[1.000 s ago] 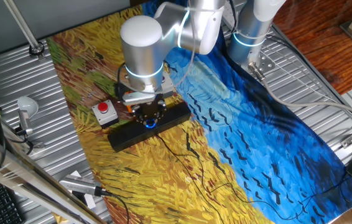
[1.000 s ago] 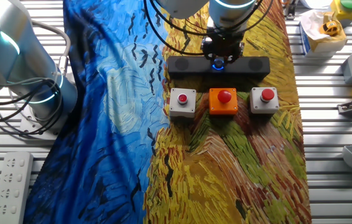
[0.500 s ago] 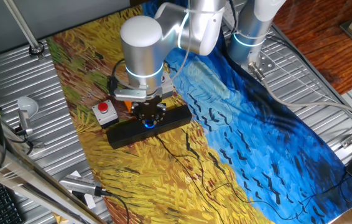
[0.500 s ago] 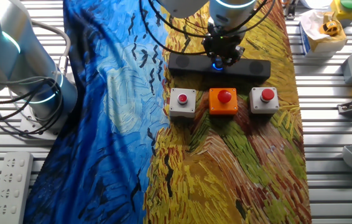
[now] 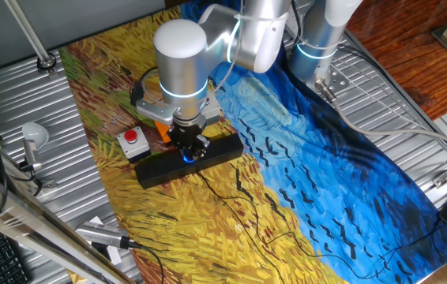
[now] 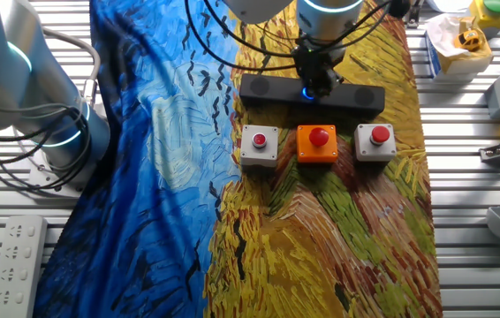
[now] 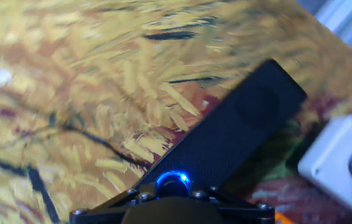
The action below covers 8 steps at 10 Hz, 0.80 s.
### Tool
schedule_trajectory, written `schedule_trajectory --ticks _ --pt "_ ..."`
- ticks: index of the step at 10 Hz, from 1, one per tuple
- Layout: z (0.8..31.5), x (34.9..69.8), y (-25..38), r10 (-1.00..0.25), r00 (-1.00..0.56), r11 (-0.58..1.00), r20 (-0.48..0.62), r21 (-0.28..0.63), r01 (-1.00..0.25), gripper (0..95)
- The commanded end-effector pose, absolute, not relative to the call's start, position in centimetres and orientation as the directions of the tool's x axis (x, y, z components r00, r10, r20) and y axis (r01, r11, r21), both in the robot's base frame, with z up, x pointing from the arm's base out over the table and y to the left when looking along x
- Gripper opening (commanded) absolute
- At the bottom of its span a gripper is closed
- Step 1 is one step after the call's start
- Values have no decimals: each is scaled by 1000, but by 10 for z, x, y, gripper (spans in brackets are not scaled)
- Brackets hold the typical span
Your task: Turn the knob to increase the volume of the speaker
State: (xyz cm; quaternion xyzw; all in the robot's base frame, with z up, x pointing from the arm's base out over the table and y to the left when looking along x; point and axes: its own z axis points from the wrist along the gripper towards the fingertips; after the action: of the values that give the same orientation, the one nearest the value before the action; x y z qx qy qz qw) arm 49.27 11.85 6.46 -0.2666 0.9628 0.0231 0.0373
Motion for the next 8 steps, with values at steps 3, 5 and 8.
schedule_trajectory --ticks 3,5,8 --pt "60 497 118 37 -997 998 -72 54 33 0" --pt "61 498 118 97 -993 994 -67 64 93 0" --pt "63 499 118 -148 -986 987 -70 50 -152 380"
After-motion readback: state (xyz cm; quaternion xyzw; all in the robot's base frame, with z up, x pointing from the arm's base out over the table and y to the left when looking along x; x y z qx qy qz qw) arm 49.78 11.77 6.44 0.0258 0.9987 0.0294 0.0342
